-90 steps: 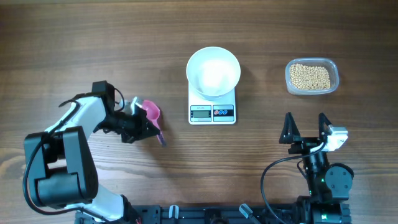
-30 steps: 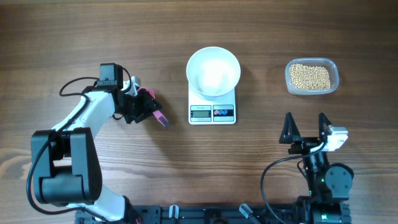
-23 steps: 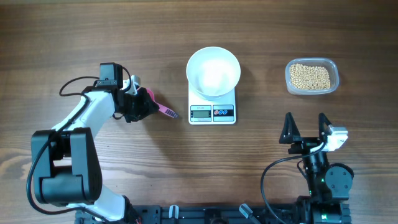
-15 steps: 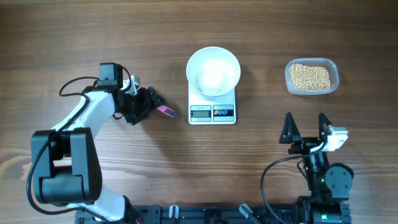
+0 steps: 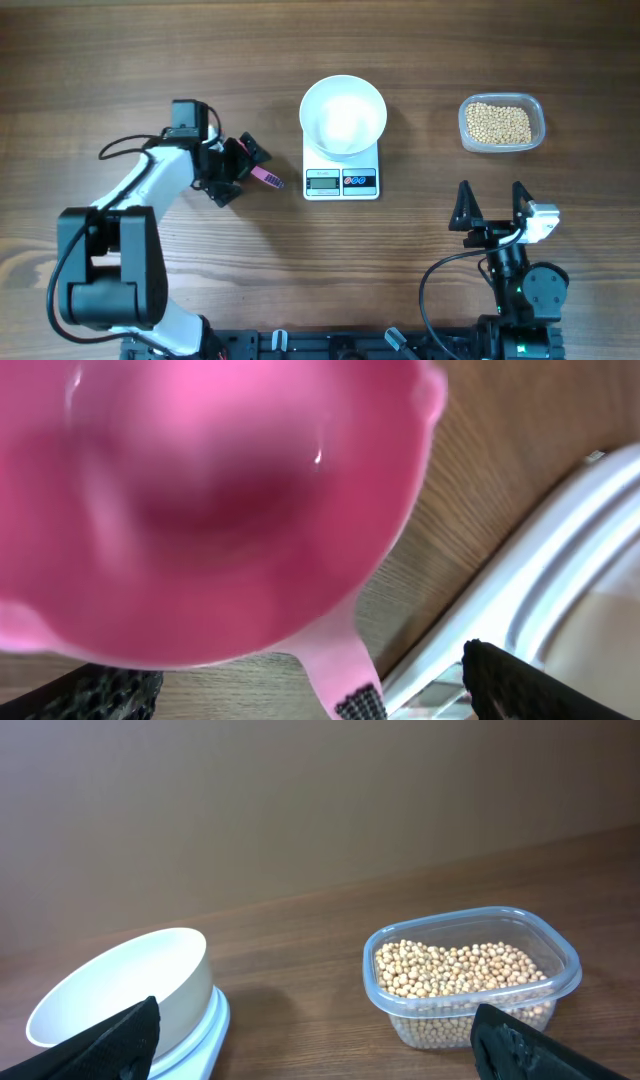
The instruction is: Scoop item into bowl and weigh 150g on scale
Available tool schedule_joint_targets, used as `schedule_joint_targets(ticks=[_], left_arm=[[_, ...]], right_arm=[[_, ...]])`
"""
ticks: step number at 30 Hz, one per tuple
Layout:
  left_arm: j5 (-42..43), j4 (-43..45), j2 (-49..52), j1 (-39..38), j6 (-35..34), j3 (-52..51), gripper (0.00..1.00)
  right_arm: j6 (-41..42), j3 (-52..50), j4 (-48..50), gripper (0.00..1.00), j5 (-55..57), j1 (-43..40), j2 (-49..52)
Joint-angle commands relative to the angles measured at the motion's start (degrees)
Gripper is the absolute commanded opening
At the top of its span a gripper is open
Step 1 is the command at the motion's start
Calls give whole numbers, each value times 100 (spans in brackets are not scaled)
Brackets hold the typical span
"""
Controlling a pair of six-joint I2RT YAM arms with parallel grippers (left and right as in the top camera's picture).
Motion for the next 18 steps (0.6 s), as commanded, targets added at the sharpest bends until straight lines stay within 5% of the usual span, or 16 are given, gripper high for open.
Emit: schedule_joint_targets(ticks=[1, 4, 8, 18], left_arm=[[-1049, 68, 74, -339, -1095, 22, 100], [-1040, 426, 74, -461, -1126, 22, 100], [-1027, 619, 74, -470, -1126, 22, 74], [-1021, 632, 74, -472, -1123, 22, 33]], right_arm=[[83, -9, 33, 100, -70, 24, -24], [81, -9, 33, 100, -70, 24, -24], [81, -9, 33, 100, -70, 24, -24], [81, -9, 33, 100, -70, 24, -24]])
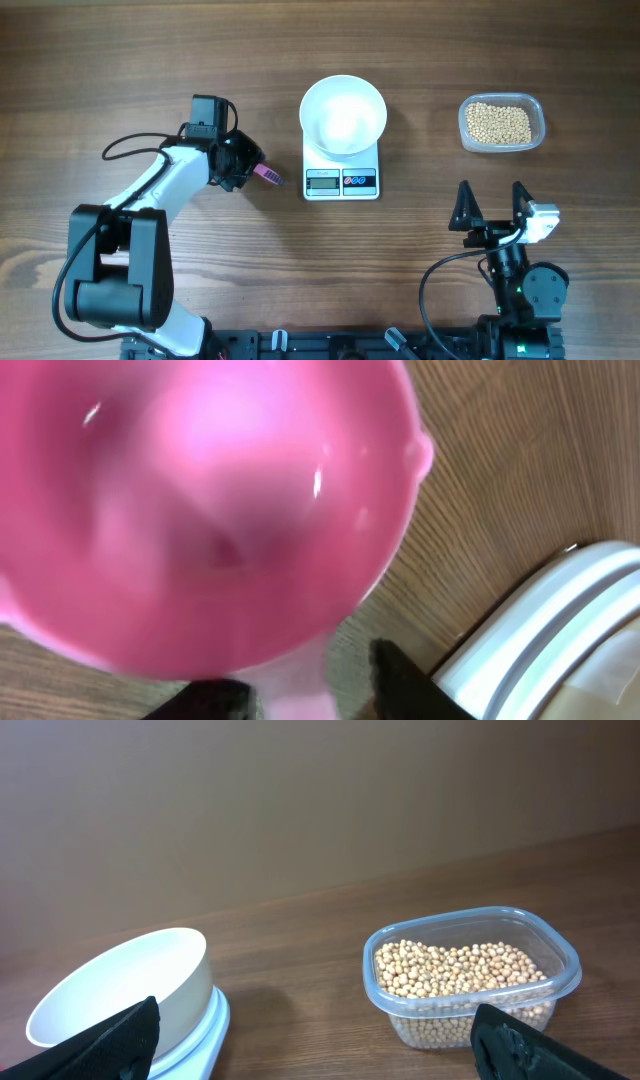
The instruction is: Scoop item into bowl and weigh 150g on scale
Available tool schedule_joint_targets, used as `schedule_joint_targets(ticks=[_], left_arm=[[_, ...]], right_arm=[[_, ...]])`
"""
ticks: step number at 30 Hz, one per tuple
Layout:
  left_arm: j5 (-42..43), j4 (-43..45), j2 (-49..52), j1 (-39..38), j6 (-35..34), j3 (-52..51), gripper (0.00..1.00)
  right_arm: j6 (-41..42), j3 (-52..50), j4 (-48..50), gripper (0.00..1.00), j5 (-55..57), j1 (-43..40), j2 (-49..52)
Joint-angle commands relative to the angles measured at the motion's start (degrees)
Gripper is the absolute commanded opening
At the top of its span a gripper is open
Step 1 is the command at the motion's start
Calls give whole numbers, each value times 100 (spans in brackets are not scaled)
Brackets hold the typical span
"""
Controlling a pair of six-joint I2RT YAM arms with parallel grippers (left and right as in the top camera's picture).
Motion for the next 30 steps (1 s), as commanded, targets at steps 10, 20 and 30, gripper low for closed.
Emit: schedule_joint_targets(ticks=[10, 20, 30], left_arm=[[42, 15, 74, -15, -13, 0, 12], [800, 13, -214, 105, -9, 0, 4], [1884, 11, -1974, 1224, -11, 0, 4]], right_arm=[[81, -9, 33, 100, -70, 24, -24], [81, -9, 33, 100, -70, 24, -24], [68, -9, 2, 100, 315, 22, -24]])
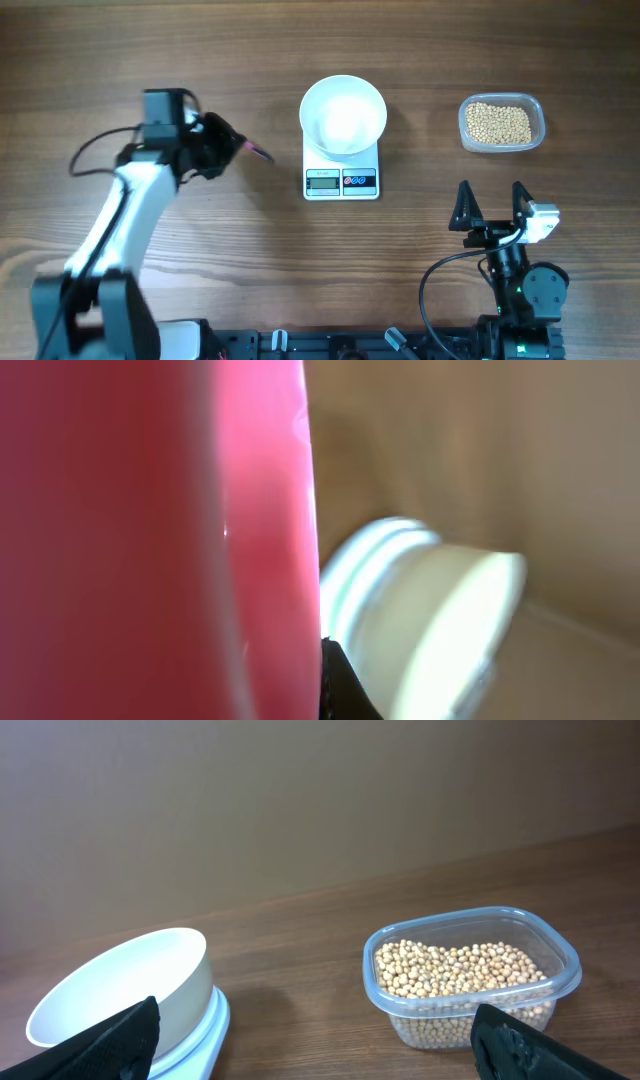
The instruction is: Scoop item into bowl and weigh 150g on scale
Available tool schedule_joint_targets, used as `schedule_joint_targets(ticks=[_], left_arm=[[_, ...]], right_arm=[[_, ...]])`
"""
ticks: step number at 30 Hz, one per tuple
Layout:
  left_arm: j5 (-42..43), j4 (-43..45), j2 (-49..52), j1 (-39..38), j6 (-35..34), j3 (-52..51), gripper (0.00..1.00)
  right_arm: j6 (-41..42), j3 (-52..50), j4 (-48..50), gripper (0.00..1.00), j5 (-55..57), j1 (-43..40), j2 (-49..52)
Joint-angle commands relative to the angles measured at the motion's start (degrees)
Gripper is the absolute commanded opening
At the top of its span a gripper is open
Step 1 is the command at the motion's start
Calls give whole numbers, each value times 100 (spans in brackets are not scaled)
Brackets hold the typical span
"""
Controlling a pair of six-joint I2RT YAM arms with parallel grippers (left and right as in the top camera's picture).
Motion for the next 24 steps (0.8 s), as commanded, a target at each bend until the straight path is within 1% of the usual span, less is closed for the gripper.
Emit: schedule_joint_targets(ticks=[1, 3, 4, 5, 6, 7, 8, 9, 10, 11, 13, 15, 16, 17, 19, 21, 22, 23, 24], left_arm=[[807, 11, -752, 501, 13, 7, 4], [1167, 13, -1073, 745, 11, 7, 4], [1314, 13, -1187, 833, 11, 7, 4], [1493, 13, -1314, 933, 9, 7, 4], [1714, 13, -1460, 1038, 4, 7, 4], [1860, 11, -1567, 1102, -33, 7, 4], [2015, 11, -1657, 1152, -87, 7, 4], [2245, 11, -1751, 1191, -212, 7, 4], [2450, 15, -1832, 1189, -256, 7, 4], [2612, 15, -1875, 1189, -291, 7, 4], [2811, 20, -1895, 1185, -293, 7, 4], [2955, 50, -1895, 1185, -295, 7, 4], [3045, 190, -1895, 1185, -391, 7, 4], [3143, 361, -1895, 1185, -551, 7, 4], [3589, 1541, -1895, 1180, -1182, 7, 4], [3672, 2570, -1895, 1141, -1609, 7, 4], [3644, 3156, -1895, 1108, -1829, 7, 4], [3569, 3652, -1893, 1080, -2000, 7, 4], [3486, 3950, -1895, 1062, -2122, 7, 4]], right_arm=[[68, -9, 4, 100, 378, 22, -24], [72, -9, 7, 100, 374, 24, -24], [199, -9, 85, 100, 350, 24, -26], [584, -9, 164, 100, 234, 24, -26], [1204, -9, 170, 100, -44, 24, -26], [2072, -9, 114, 100, -422, 24, -26], [2809, -9, 96, 100, -474, 24, -26], [3786, -9, 94, 100, -474, 24, -26], [4564, -9, 125, 100, -468, 22, -24], [4922, -7, 402, 100, -509, 17, -24], [4944, -7, 1106, 100, -610, 20, -26], [4865, 9, 2208, 100, -435, 17, -17], [4911, 74, 2448, 100, -227, 17, 13], [5047, 195, 2463, 100, -44, 17, 70], [5112, 527, 2452, 100, 221, 17, 354], [4848, 879, 2455, 100, 236, 17, 756], [4511, 1134, 2452, 100, 122, 17, 1047], [4002, 1443, 2452, 100, -85, 17, 1381], [3368, 1797, 2428, 100, -376, 17, 1753]])
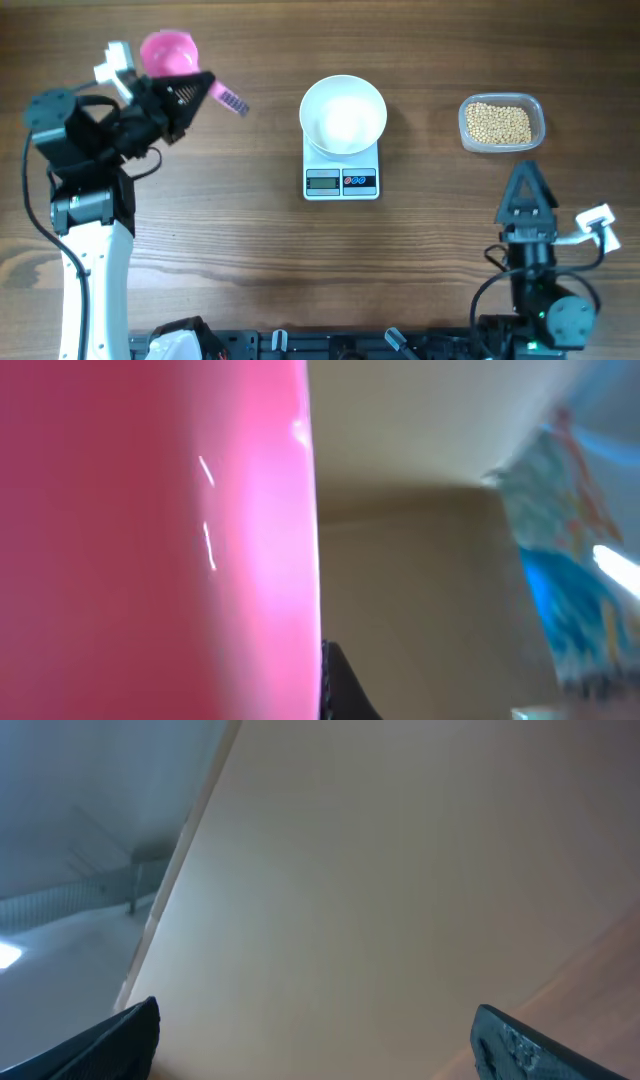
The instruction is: Scoop item into bowl and weigh 150g on scale
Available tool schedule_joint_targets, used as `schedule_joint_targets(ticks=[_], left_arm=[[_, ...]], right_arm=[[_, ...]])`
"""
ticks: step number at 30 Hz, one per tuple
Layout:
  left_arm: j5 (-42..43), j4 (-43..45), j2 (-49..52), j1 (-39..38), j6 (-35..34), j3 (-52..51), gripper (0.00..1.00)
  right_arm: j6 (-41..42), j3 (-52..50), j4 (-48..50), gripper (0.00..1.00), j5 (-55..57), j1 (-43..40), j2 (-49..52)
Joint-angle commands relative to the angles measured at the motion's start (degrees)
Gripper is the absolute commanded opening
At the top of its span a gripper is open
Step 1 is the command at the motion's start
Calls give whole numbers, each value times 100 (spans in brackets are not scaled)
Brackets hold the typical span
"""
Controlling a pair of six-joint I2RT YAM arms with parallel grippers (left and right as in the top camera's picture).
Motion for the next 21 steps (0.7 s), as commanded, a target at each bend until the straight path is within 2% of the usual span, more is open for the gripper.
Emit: schedule_joint_targets(ticks=[1, 3, 5, 7, 9, 10, 12, 14, 15, 17, 18, 19, 21], left_arm=[[22, 992, -66, -87, -955, 39, 4], [-188, 1102, -66, -94, -1250, 39, 4], [-317, 1106, -63, -94, -1447, 39, 4], [-343, 1106, -66, -111, -1526, 39, 4], [-398, 1104, -63, -155, -1523, 39, 4], [-461, 1106, -66, -197, -1523, 39, 4], [-667, 1104, -63, -326, -1480, 39, 4], [-890, 1104, -57, -439, -1484, 39, 4], [-949, 1104, -57, -476, -1484, 39, 4], [-1054, 1099, -57, -555, -1484, 39, 4], [-1163, 1062, -57, -621, -1486, 39, 4], [-1298, 1003, -57, -691, -1486, 39, 4], [-1718, 828, -57, -892, -1519, 39, 4]], right_arm=[[-1805, 1276, -85, 100, -660, 17, 1154], [-2863, 2179, -651, 100, -1292, 17, 1991], [-3451, 3047, -1307, 100, -1681, 17, 2787], [-3713, 4282, -2247, 100, -2232, 17, 3923], [-3713, 4999, -2667, 100, -2767, 17, 4629], [-3700, 5300, -2763, 100, -3204, 17, 4959], [-3615, 5818, -2603, 100, -4793, 20, 5643], [-2511, 5925, -1919, 100, -6063, 20, 6100], [-1390, 5925, -1556, 100, -6467, 20, 6321], [219, 5923, -1384, 97, -6645, 39, 6627], [662, 5914, -1360, 78, -6660, 120, 6787], [702, 5914, -1340, 73, -6658, 225, 6896], [721, 5914, -1231, 75, -6496, 623, 7047]])
